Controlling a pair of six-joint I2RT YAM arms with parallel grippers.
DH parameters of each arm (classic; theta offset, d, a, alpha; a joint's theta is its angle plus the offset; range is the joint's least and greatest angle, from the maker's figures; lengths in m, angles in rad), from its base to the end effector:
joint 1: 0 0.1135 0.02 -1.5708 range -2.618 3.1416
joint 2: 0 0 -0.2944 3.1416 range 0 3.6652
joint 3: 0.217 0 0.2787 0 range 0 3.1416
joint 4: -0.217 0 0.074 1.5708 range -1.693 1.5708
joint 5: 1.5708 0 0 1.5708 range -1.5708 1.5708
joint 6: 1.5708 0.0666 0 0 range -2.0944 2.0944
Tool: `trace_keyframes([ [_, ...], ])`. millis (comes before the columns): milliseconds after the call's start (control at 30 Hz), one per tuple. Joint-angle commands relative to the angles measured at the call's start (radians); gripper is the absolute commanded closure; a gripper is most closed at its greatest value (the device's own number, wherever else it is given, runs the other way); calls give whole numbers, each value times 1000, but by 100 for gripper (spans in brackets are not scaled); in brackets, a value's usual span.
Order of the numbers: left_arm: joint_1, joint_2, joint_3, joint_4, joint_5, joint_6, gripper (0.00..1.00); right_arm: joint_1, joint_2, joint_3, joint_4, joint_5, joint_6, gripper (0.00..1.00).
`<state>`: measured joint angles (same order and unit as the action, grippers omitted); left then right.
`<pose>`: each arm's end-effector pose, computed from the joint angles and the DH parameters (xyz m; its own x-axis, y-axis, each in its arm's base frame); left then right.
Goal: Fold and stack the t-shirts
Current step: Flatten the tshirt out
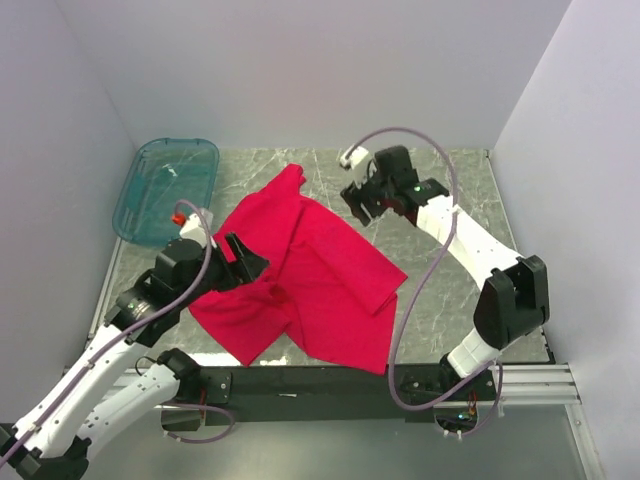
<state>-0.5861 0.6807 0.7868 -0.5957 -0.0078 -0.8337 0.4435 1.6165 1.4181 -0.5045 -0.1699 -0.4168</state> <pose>0.1499 -0.0989 0.3211 -0.6686 -0.4448 -0.5959 0.0778 0.7551 -0.6510 0.3733 0.1898 0.3225 -0.3155 -0.5916 -0.7419 -0.7296 0.6511 -0.2089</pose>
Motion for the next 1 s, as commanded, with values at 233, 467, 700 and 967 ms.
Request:
trace_keyframes([
  [233, -3, 100, 147, 42, -230, 189, 13, -141, 16, -240, -100, -78, 65, 32],
  [467, -3, 30, 147, 91, -227, 228, 12, -173, 95, -271, -111, -103, 67, 36],
  [700, -3, -78, 97, 73, -222, 197, 11, -175, 171, -258, -121, -66, 65, 38],
  [967, -3, -155, 58, 60, -212, 159, 11, -175, 186, -306, -150, -85, 44, 55],
])
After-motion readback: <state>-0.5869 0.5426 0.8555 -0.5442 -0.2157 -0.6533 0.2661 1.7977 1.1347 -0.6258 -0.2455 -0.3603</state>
